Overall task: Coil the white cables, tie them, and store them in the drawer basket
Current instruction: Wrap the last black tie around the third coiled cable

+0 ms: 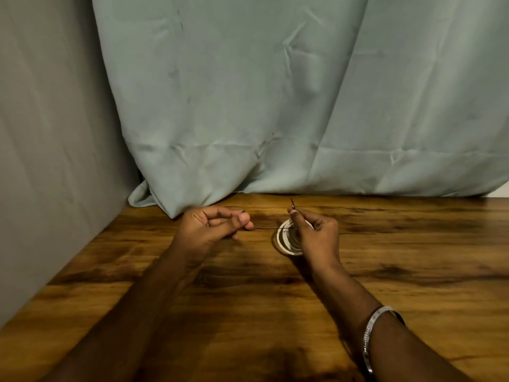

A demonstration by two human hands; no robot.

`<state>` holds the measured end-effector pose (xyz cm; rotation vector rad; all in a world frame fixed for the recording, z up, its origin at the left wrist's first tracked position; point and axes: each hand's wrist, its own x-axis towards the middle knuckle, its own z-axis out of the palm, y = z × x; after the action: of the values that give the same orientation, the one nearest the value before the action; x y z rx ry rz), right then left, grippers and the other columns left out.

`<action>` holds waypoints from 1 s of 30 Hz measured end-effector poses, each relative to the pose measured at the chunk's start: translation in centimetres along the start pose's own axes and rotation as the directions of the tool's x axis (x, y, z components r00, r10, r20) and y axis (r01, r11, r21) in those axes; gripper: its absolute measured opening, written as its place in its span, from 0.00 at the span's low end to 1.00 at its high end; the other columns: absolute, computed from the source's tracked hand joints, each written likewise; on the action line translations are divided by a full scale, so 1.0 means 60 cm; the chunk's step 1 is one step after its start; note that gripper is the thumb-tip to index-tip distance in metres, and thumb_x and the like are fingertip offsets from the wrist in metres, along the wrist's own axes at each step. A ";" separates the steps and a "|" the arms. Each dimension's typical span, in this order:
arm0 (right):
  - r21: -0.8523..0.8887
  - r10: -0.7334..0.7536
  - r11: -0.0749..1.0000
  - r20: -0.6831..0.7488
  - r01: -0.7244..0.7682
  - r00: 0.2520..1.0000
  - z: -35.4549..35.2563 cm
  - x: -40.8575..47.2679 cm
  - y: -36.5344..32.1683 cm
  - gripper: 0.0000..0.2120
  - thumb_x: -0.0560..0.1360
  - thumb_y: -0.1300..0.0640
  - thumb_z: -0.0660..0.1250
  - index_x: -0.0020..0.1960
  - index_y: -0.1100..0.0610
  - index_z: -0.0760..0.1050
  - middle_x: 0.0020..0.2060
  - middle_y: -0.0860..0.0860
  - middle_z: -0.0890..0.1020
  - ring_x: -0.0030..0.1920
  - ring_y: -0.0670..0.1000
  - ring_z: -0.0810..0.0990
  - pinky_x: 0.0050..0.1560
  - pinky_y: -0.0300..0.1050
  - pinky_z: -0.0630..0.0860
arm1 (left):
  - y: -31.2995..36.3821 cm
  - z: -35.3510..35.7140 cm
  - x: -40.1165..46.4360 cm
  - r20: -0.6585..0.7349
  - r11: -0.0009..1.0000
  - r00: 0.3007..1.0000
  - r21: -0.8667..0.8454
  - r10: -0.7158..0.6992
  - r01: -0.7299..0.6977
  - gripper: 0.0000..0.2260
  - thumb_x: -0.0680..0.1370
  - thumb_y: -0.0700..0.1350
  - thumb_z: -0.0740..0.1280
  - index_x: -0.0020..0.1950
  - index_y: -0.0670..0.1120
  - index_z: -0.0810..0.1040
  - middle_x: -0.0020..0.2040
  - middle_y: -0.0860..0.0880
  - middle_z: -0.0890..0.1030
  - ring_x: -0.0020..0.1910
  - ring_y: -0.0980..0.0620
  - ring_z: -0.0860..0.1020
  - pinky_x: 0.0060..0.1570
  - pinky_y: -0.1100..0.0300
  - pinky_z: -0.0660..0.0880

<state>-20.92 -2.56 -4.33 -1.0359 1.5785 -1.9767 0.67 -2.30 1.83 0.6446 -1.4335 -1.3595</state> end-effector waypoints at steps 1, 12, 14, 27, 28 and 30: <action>0.029 0.026 0.999 -0.011 -0.026 1.000 0.000 0.002 0.002 0.06 0.76 0.54 0.76 0.52 0.53 0.88 0.44 0.49 0.90 0.49 0.53 0.88 0.57 0.62 0.84 | -0.001 0.004 -0.001 -0.006 0.999 0.999 0.002 0.036 -0.036 0.11 0.67 0.41 0.73 0.46 0.36 0.81 0.39 0.42 0.86 0.36 0.54 0.85 0.38 0.67 0.79; -0.081 -0.053 0.995 -0.033 0.050 0.998 0.001 -0.008 -0.004 0.05 0.77 0.56 0.76 0.50 0.55 0.89 0.43 0.48 0.89 0.46 0.48 0.87 0.50 0.46 0.81 | -0.019 0.044 -0.023 -0.017 0.993 0.999 -0.115 -0.031 0.029 0.11 0.67 0.40 0.75 0.45 0.35 0.82 0.37 0.39 0.84 0.29 0.48 0.82 0.33 0.60 0.80; -0.097 -0.054 0.994 -0.035 0.050 0.998 0.004 -0.012 -0.006 0.05 0.77 0.56 0.76 0.51 0.56 0.89 0.42 0.48 0.89 0.46 0.48 0.87 0.50 0.46 0.81 | -0.024 0.047 -0.021 -0.047 0.994 0.997 -0.091 -0.067 0.063 0.12 0.67 0.41 0.76 0.46 0.35 0.83 0.38 0.40 0.85 0.29 0.50 0.81 0.32 0.62 0.79; -0.629 -0.542 0.541 0.248 0.559 0.803 0.004 -0.056 -0.049 0.10 0.78 0.50 0.72 0.58 0.48 0.87 0.43 0.54 0.88 0.42 0.57 0.83 0.46 0.49 0.78 | -0.061 0.021 0.003 -0.288 0.974 0.939 -0.178 -0.187 0.140 0.07 0.74 0.41 0.75 0.48 0.39 0.84 0.44 0.41 0.87 0.33 0.52 0.81 0.40 0.58 0.82; -0.658 -0.581 0.464 0.280 0.593 0.764 0.006 -0.059 -0.053 0.09 0.78 0.50 0.72 0.57 0.48 0.87 0.39 0.55 0.86 0.40 0.57 0.81 0.45 0.49 0.75 | -0.062 0.020 0.004 -0.292 0.972 0.937 -0.189 -0.189 0.138 0.06 0.74 0.41 0.75 0.48 0.39 0.84 0.44 0.41 0.87 0.32 0.52 0.81 0.39 0.59 0.82; -0.683 -0.645 0.326 0.344 0.653 0.682 0.008 -0.062 -0.055 0.10 0.77 0.51 0.72 0.55 0.48 0.88 0.34 0.53 0.83 0.36 0.56 0.79 0.42 0.48 0.73 | -0.064 0.020 0.007 -0.295 0.970 0.936 -0.199 -0.192 0.136 0.05 0.75 0.41 0.74 0.48 0.40 0.84 0.44 0.41 0.87 0.32 0.53 0.81 0.39 0.59 0.82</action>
<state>-17.71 0.66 -2.23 -2.3637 2.3404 -1.5996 -1.52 -3.05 -1.46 0.8367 -1.0117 -1.4222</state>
